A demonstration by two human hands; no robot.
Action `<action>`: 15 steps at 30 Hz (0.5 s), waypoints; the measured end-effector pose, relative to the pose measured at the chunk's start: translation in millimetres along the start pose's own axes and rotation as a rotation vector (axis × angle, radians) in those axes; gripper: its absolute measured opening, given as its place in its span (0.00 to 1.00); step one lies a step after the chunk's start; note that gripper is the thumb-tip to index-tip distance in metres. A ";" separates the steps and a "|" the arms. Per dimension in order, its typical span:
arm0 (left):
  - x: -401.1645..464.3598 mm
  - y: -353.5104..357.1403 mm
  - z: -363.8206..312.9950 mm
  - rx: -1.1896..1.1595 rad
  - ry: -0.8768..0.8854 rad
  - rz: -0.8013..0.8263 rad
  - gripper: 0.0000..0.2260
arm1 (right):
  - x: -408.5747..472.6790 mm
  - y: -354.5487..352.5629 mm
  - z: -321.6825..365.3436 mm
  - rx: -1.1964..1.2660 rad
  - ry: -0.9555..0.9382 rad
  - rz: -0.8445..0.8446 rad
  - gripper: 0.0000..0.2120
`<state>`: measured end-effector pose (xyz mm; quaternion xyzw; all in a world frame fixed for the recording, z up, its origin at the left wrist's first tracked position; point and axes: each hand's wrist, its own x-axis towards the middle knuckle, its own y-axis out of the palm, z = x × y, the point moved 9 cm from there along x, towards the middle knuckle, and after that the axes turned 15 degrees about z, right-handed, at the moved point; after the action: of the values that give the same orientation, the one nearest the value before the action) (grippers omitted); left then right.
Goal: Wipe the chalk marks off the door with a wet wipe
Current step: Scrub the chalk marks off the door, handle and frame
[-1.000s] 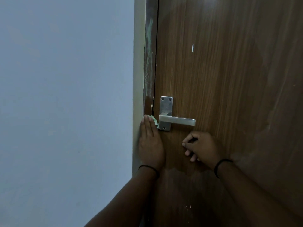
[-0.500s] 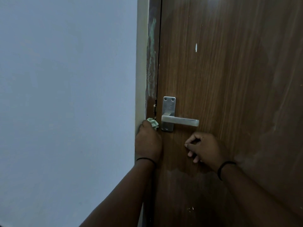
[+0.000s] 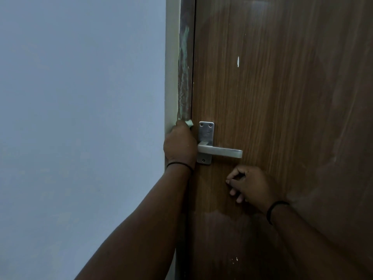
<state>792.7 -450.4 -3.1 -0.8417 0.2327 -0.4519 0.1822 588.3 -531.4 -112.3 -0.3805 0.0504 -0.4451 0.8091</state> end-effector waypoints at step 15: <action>7.9 -16.1 -10.6 -0.054 0.036 -0.034 0.07 | 1.0 0.2 -1.6 -0.015 0.021 0.007 0.07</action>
<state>791.2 -442.5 16.2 -0.8419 0.2336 -0.4635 0.1473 588.4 -533.0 -113.3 -0.3818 0.0637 -0.4457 0.8071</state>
